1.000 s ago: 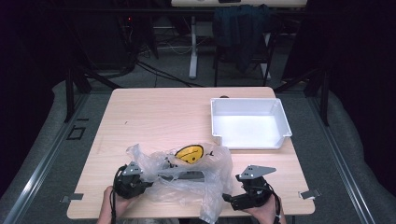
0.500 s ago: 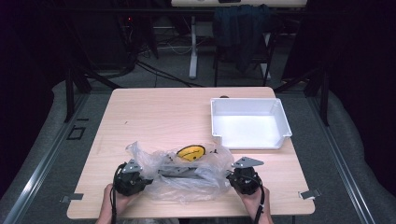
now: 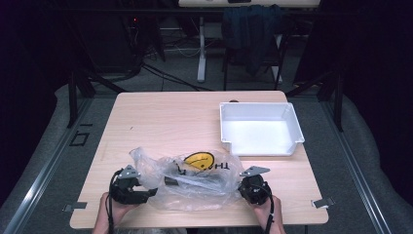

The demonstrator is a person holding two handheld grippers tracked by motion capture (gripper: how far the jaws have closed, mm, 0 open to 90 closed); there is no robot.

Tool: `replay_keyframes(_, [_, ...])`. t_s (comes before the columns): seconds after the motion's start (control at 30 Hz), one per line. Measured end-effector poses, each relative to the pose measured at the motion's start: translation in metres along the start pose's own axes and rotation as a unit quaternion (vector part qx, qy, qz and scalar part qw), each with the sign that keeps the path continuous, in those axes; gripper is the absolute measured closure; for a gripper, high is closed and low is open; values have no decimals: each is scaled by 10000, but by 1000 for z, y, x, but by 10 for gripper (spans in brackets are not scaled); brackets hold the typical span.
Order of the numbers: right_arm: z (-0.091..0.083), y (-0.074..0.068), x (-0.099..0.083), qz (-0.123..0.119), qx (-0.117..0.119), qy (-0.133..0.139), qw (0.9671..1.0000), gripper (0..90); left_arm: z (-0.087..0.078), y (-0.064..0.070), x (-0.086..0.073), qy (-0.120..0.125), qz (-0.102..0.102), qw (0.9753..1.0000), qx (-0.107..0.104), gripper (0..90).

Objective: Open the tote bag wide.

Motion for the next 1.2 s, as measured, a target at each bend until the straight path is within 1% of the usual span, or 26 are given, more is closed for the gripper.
replay_keyframes(0.03, [0, 0, 0, 0, 0, 0, 10000, 898, 0, 0, 0, 0, 0, 10000, 0, 320])
replay_keyframes(0.07, [-2, 1, 0, 7, 7, 23, 10000, 898, -10, 2, -1, 61, -53, 10000, -33, 297])
replay_keyframes(0.13, [-5, 1, 0, 37, 12, 86, 10000, 898, -20, 4, -1, 140, -49, 9999, -62, 250])
replay_keyframes(0.2, [-7, 3, 0, 40, 38, 109, 9999, 897, -29, 4, 0, 225, -46, 9997, -58, 238])
replay_keyframes(0.23, [-7, 3, 0, 40, 38, 109, 9999, 897, -29, 4, 0, 225, -46, 9997, -58, 213])
replay_keyframes(0.27, [-8, 3, 0, 82, 39, 149, 9998, 897, -37, 5, 0, 291, -60, 9994, -152, 200])
replay_keyframes(0.3, [-8, 4, 0, 83, 71, 158, 9998, 897, -39, 5, 0, 388, -72, 9991, -172, 191])
replay_keyframes(0.33, [-8, 4, 0, 102, 75, 179, 9998, 897, -42, 6, 1, 427, -98, 9987, -255, 179])
replay_keyframes(0.4, [-8, 4, 1, 89, 74, 189, 9998, 897, -46, 8, 3, 493, -102, 9983, -307, 176])
replay_keyframes(0.5, [-9, 4, 1, 33, 75, 164, 9998, 897, -49, 12, 7, 609, -87, 9975, -360, 207])
replay_keyframes(0.53, [-9, 3, 1, 32, 64, 188, 9998, 897, -50, 15, 12, 780, -19, 9967, -241, 258])
replay_keyframes(0.57, [-9, 3, 1, 32, 64, 188, 9998, 897, -50, 15, 12, 780, -19, 9967, -241, 339])
replay_keyframes(0.6, [-9, 3, 2, 6, 49, 176, 9998, 897, -41, 14, 17, 883, -24, 9960, -156, 426])
replay_keyframes(0.63, [-9, 3, 2, 6, 49, 176, 9998, 897, -41, 14, 17, 883, -24, 9960, -156, 509])
replay_keyframes(0.67, [-6, 3, 3, 17, 72, 197, 9998, 897, -24, 10, 22, 690, -76, 9975, -132, 610])
replay_keyframes(0.7, [-4, 3, 3, 35, 38, 197, 9998, 897, -13, 7, 24, 492, -57, 9988, -44, 663])
replay_keyframes(0.73, [-3, 4, 4, 22, 54, 146, 9999, 897, -2, 5, 24, 316, -41, 9995, 30, 731])
replay_keyframes(0.77, [0, 5, 4, 39, -19, 88, 10000, 897, 9, 2, 23, 204, -104, 9997, 36, 774])
replay_keyframes(0.8, [2, 7, 4, 57, -60, 33, 10000, 898, 21, 1, 22, 35, -108, 9999, 130, 811])
replay_keyframes(0.83, [5, 9, 4, 72, -155, -23, 9999, 898, 29, 0, 21, -82, -88, 9995, 297, 832])
replay_keyframes(0.9, [10, 15, 6, 94, -288, -116, 9995, 898, 39, -1, 20, -223, -65, 9990, 394, 864])
replay_keyframes(0.93, [11, 18, 7, 146, -345, -132, 9992, 898, 41, -1, 21, -239, -7, 9981, 566, 869])
replay_keyframes(0.97, [11, 21, 7, 176, -427, -174, 9988, 898, 41, -1, 21, -239, -7, 9981, 566, 874])
replay_keyframes(1.0, [12, 23, 7, 212, -425, -176, 9987, 898, 42, -2, 21, -286, 45, 9974, 664, 875])
replay_keyframes(1.1, [9, 25, 5, 208, -423, -224, 9986, 885, 40, -1, 21, -229, 21, 9977, 639, 857])
replay_keyframes(1.2, [-9, 23, 5, 123, -271, -56, 9995, 708, 32, 1, 20, -87, 27, 9982, 593, 810])
Point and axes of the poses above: each handheld gripper's, and its own axes: z roughly forward along the jaws, x roughly out of its top, y roughly to its right, the point moved 2 cm from there along z, roughly forward along the jaws, and after that the axes turned 12 degrees about -y, right-handed, at the moved point
